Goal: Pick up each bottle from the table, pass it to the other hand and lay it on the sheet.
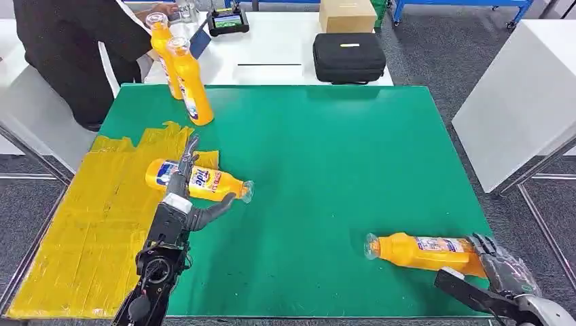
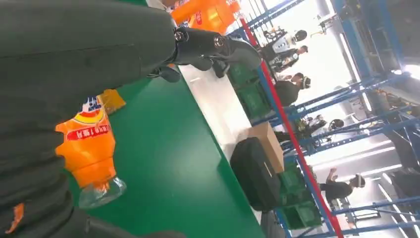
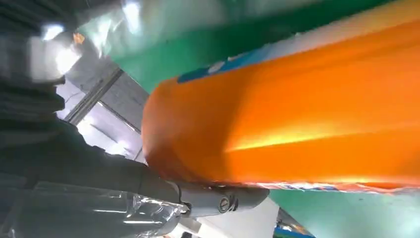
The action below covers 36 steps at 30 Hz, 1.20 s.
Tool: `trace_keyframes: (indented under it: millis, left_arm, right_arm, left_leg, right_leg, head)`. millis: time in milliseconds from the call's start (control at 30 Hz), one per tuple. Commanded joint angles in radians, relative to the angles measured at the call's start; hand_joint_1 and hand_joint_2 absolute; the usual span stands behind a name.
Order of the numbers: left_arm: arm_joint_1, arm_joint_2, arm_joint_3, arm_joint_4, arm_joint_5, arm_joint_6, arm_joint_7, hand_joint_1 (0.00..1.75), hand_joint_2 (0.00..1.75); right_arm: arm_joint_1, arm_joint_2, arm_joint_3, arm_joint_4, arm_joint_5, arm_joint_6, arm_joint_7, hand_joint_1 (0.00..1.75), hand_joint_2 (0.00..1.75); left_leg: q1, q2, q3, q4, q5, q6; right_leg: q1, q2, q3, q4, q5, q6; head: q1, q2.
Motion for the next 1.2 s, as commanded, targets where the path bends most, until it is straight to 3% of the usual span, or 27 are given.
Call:
trace_keyframes:
  millis: [33, 333, 367, 433, 467, 600, 767, 800, 833, 867, 900, 1000, 1033, 1133, 1200]
  left_arm:
    - [-0.070, 0.002, -0.005, 0.113, 0.023, -0.015, -0.004, 0.00, 1.75]
    - [-0.078, 0.004, -0.013, 0.132, 0.026, -0.019, -0.004, 0.00, 1.75]
    - [-0.080, 0.006, -0.014, 0.138, 0.027, -0.018, -0.003, 0.00, 1.75]
    - [-0.088, 0.004, -0.016, 0.147, 0.028, -0.016, -0.002, 0.00, 1.75]
    - [-0.092, 0.002, -0.018, 0.151, 0.030, -0.014, -0.001, 0.00, 1.75]
    - [-0.089, 0.006, -0.032, 0.139, 0.042, 0.003, 0.012, 0.00, 1.75]
    - [-0.066, 0.011, -0.032, 0.105, 0.046, 0.024, 0.021, 0.00, 1.75]
    - [-0.061, 0.013, -0.031, 0.099, 0.046, 0.028, 0.023, 0.00, 1.75]
    - [-0.057, 0.014, -0.030, 0.098, 0.046, 0.029, 0.024, 0.00, 1.75]
    - [-0.051, 0.014, -0.027, 0.093, 0.046, 0.029, 0.024, 0.00, 1.75]
    - [-0.049, 0.014, -0.027, 0.094, 0.046, 0.029, 0.024, 0.00, 1.75]
    - [-0.045, 0.012, -0.027, 0.092, 0.045, 0.030, 0.024, 0.00, 1.75]
    - [-0.042, 0.010, -0.025, 0.090, 0.044, 0.031, 0.024, 0.00, 1.75]
    - [-0.011, 0.003, -0.023, 0.054, 0.023, 0.032, 0.020, 0.00, 1.75]
    - [0.000, 0.001, -0.025, 0.041, 0.019, 0.032, 0.020, 0.00, 1.75]
  right_arm:
    - [-0.172, 0.042, 0.099, 0.411, 0.034, -0.098, 0.022, 0.00, 1.75]
    - [-0.157, 0.073, 0.169, 0.406, 0.034, -0.108, 0.033, 0.00, 1.75]
    - [-0.165, 0.082, 0.181, 0.419, 0.034, -0.107, 0.034, 0.09, 1.75]
    - [-0.185, 0.098, 0.201, 0.445, 0.046, -0.103, 0.050, 0.51, 1.75]
    - [-0.193, 0.100, 0.212, 0.460, 0.050, -0.104, 0.053, 1.06, 1.75]
    - [-0.211, 0.098, 0.261, 0.509, 0.042, -0.120, 0.059, 1.36, 1.75]
    - [-0.216, 0.104, 0.295, 0.528, 0.038, -0.116, 0.066, 1.43, 1.75]
    - [-0.218, 0.101, 0.304, 0.532, 0.035, -0.114, 0.067, 1.50, 1.75]
    - [-0.219, 0.100, 0.308, 0.534, 0.034, -0.114, 0.067, 1.69, 1.75]
    - [-0.220, 0.100, 0.312, 0.533, 0.023, -0.122, 0.064, 1.73, 1.75]
    - [-0.220, 0.101, 0.313, 0.533, 0.023, -0.122, 0.064, 1.73, 1.75]
    - [-0.218, 0.103, 0.312, 0.524, 0.014, -0.133, 0.060, 1.75, 1.75]
    - [-0.216, 0.107, 0.311, 0.514, 0.008, -0.154, 0.057, 1.75, 1.75]
    - [-0.215, 0.194, 0.246, 0.413, -0.097, -0.325, -0.033, 1.75, 1.75]
    - [-0.220, 0.206, 0.264, 0.384, -0.093, -0.315, -0.008, 1.75, 1.75]
  left_leg:
    - [0.002, 0.001, 0.005, -0.002, 0.000, -0.003]
    - [0.002, -0.001, 0.011, -0.002, 0.000, -0.004]
    - [0.002, 0.000, 0.011, -0.002, 0.000, -0.004]
    - [0.003, 0.001, 0.012, -0.003, 0.000, -0.004]
    - [0.004, 0.002, 0.012, -0.002, -0.001, -0.004]
    - [0.005, 0.005, 0.016, -0.001, -0.005, -0.005]
    - [0.008, 0.017, 0.023, -0.002, -0.008, -0.007]
    - [0.008, 0.019, 0.026, -0.002, -0.010, -0.006]
    - [0.009, 0.021, 0.028, -0.001, -0.011, -0.006]
    - [0.008, 0.017, 0.023, -0.003, -0.008, -0.009]
    - [0.010, 0.023, 0.029, -0.001, -0.011, -0.007]
    - [0.011, 0.022, 0.032, -0.001, -0.012, -0.008]
    - [0.011, 0.016, 0.025, -0.003, -0.008, -0.010]
    - [0.013, 0.024, 0.036, 0.001, -0.014, -0.008]
    - [0.012, 0.025, 0.033, -0.001, -0.014, -0.008]
  right_leg:
    - [0.002, 0.000, 0.006, -0.004, 0.001, 0.000]
    - [0.003, -0.002, 0.013, -0.005, 0.000, 0.000]
    - [0.002, -0.002, 0.013, -0.004, 0.000, 0.000]
    - [0.003, -0.001, 0.014, -0.005, 0.000, 0.000]
    - [0.003, 0.000, 0.013, -0.005, 0.000, -0.001]
    - [0.005, 0.007, 0.016, -0.004, 0.001, 0.000]
    - [0.007, 0.017, 0.021, -0.006, 0.002, -0.001]
    - [0.007, 0.020, 0.023, -0.005, 0.001, -0.001]
    - [0.008, 0.023, 0.024, -0.005, 0.001, -0.001]
    - [0.008, 0.017, 0.021, -0.007, 0.003, -0.001]
    - [0.010, 0.023, 0.026, -0.006, 0.002, -0.001]
    - [0.012, 0.022, 0.029, -0.007, 0.002, -0.001]
    - [0.011, 0.015, 0.024, -0.009, 0.003, -0.001]
    - [0.014, 0.025, 0.033, -0.006, -0.001, -0.003]
    - [0.012, 0.026, 0.030, -0.006, 0.000, -0.004]
  head:
    - [0.000, 0.000]
    - [0.000, 0.000]
    - [0.000, 0.000]
    - [0.000, 0.000]
    - [0.001, 0.000]
    - [0.000, 0.000]
    - [0.001, 0.000]
    - [0.001, 0.000]
    - [0.001, 0.000]
    - [0.001, 0.000]
    - [0.001, 0.000]
    - [0.001, 0.000]
    - [0.001, 0.000]
    - [0.001, 0.000]
    - [0.001, 0.000]
